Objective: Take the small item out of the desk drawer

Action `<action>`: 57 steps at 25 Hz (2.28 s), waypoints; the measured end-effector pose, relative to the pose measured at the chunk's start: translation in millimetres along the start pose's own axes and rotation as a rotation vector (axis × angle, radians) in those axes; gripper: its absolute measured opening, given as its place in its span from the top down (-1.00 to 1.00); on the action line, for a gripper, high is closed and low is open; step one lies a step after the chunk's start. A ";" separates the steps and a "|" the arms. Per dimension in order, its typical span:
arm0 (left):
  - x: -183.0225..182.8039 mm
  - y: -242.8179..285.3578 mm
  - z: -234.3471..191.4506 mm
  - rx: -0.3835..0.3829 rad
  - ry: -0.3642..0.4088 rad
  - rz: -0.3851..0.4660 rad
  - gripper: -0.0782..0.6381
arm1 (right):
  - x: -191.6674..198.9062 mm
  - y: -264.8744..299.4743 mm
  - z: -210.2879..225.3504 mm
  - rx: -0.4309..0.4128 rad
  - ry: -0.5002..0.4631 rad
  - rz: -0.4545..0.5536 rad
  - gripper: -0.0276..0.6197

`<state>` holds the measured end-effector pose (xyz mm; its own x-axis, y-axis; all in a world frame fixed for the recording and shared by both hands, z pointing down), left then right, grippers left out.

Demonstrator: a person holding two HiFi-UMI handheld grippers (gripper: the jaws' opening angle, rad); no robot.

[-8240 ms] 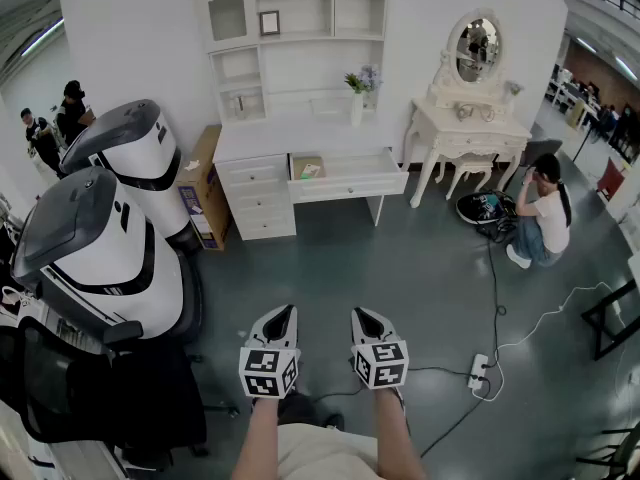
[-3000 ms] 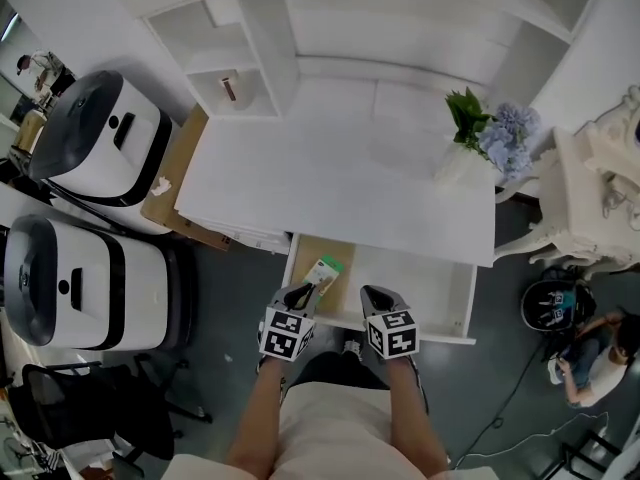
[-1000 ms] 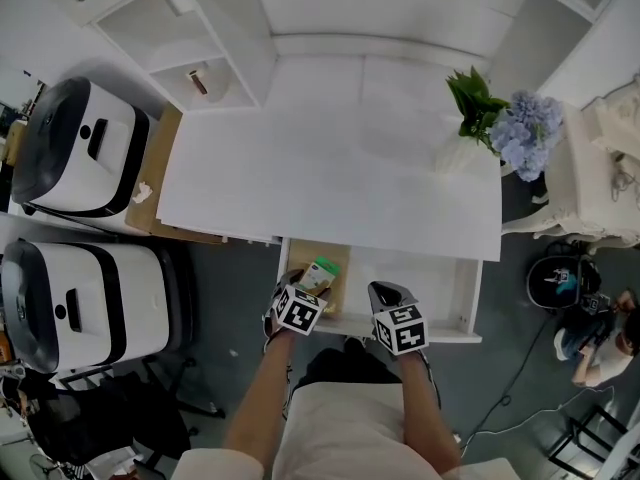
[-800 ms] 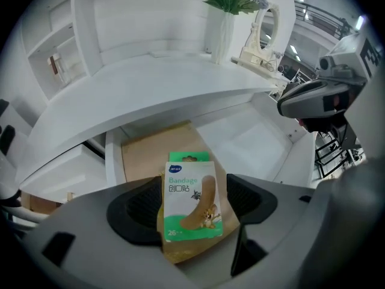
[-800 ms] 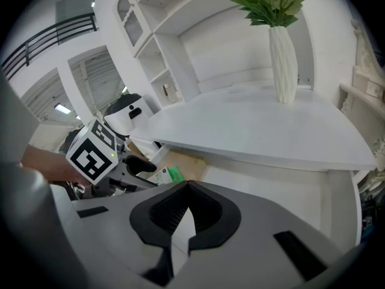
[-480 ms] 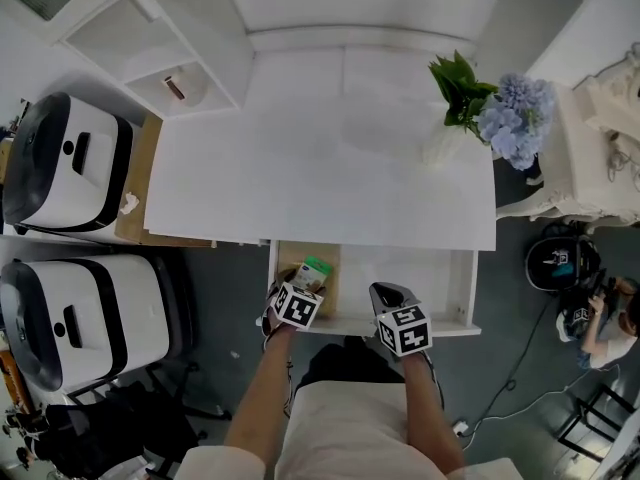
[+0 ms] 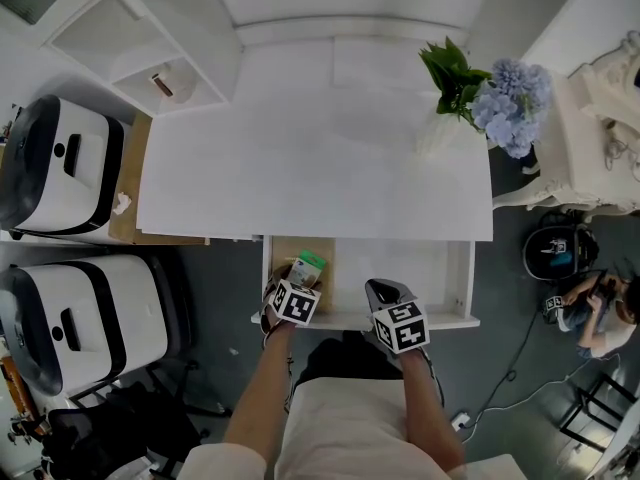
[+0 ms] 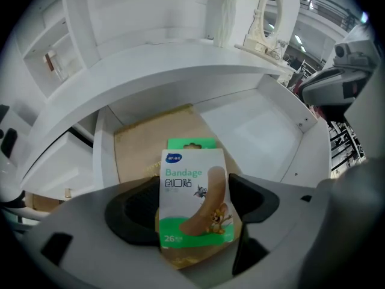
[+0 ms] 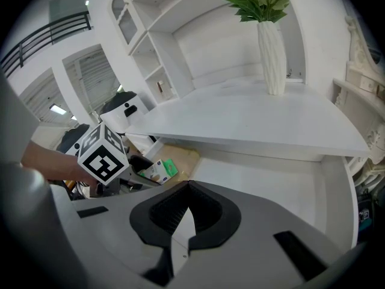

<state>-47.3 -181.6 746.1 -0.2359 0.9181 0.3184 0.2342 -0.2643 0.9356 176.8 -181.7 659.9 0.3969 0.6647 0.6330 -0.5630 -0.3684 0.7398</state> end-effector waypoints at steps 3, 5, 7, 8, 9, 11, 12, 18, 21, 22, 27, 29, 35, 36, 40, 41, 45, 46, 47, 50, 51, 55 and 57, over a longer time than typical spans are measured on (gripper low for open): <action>0.6 0.6 0.0 0.001 -0.006 -0.001 -0.24 | -0.6 0.3 -2.0 -0.004 -0.002 0.004 0.84; 0.3 0.4 -0.8 0.004 -0.008 -0.004 -0.24 | -0.9 0.2 -2.7 -0.004 -0.003 0.006 0.84; -0.2 -0.3 -1.5 0.010 -0.010 -0.004 -0.23 | -0.8 -0.4 -2.6 -0.003 -0.002 0.007 0.84; -0.3 -0.7 -1.8 0.013 -0.010 -0.004 -0.23 | -0.7 -0.7 -2.5 -0.002 -0.001 0.008 0.84; -0.4 -1.0 -2.1 0.015 -0.010 -0.003 -0.23 | -0.6 -1.0 -2.7 -0.001 -0.001 0.008 0.84; -0.9 -1.1 -2.8 0.017 -0.009 -0.005 -0.23 | -0.6 -1.4 -3.5 -0.002 -0.004 0.010 0.84; -1.3 -0.9 -3.0 0.017 -0.007 -0.008 -0.23 | -0.7 -1.7 -4.0 -0.003 -0.006 0.011 0.84; -2.1 -7.3 -3.3 0.028 0.027 -0.006 -0.22 | 0.0 -6.5 -7.1 -0.002 -0.013 0.018 0.84; -4.0 -13.8 -2.3 0.027 0.038 0.020 -0.22 | 2.9 -10.9 -5.8 0.009 -0.009 0.022 0.84; -5.5 -16.4 -1.3 0.028 0.042 0.032 -0.22 | 3.3 -12.4 -5.2 0.012 -0.007 0.025 0.84; -13.9 -32.9 6.1 0.034 0.059 0.101 -0.22 | 2.3 -17.0 -8.8 0.016 -0.017 0.040 0.84; -15.5 -40.4 8.8 0.031 0.060 0.129 -0.22 | 0.8 -18.3 -12.6 0.012 -0.025 0.047 0.84; -14.3 -67.9 17.5 0.015 0.088 0.223 -0.22 | -3.8 -22.1 -26.4 0.000 -0.057 0.067 0.84; -13.0 -73.0 18.6 0.009 0.094 0.239 -0.22 | -4.3 -23.1 -28.6 -0.001 -0.063 0.071 0.84; -8.7 -93.6 22.9 -0.008 0.090 0.309 -0.22 | -7.0 -28.4 -35.1 -0.001 -0.079 0.087 0.84; -7.5 -98.9 24.2 -0.013 0.089 0.327 -0.22 | -7.6 -29.8 -37.0 0.000 -0.083 0.091 0.84; -3.9 -118.2 31.1 -0.031 0.066 0.404 -0.22 | -12.4 -34.3 -42.4 0.004 -0.101 0.110 0.84; -3.2 -122.6 33.4 -0.036 0.056 0.422 -0.22 | -14.4 -35.5 -43.4 0.005 -0.104 0.115 0.84; -2.6 -126.7 35.7 -0.038 0.046 0.439 -0.22 | -16.4 -36.6 -44.4 0.005 -0.107 0.120 0.84; -1.1 -137.2 41.2 -0.020 0.001 0.476 -0.22 | -24.2 -38.3 -47.9 0.004 -0.121 0.135 0.84; -0.1 -140.4 42.7 -0.012 -0.015 0.486 -0.22 | -27.2 -38.5 -49.1 0.003 -0.126 0.140 0.84; 4.0 -153.8 47.0 -0.007 -0.071 0.535 -0.22 | -37.6 -38.4 -54.1 0.001 -0.140 0.159 0.84; 3.3 -161.6 47.9 -0.010 -0.091 0.562 -0.22 | -43.1 -38.1 -55.6 0.000 -0.145 0.168 0.84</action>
<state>-40.8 -121.7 588.6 0.0042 0.6574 0.7535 0.2912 -0.7217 0.6280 140.8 -160.2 591.8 0.3978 0.4938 0.7732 -0.6301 -0.4656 0.6215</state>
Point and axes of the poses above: the fingertips, and each gripper's own axes: y forward along the fingers, z to its right, x out of its underside, the point moved 10 cm from there along -y, backward along the fingers, and after that the axes turned 11 degrees about -y, right-handed, at the moved point
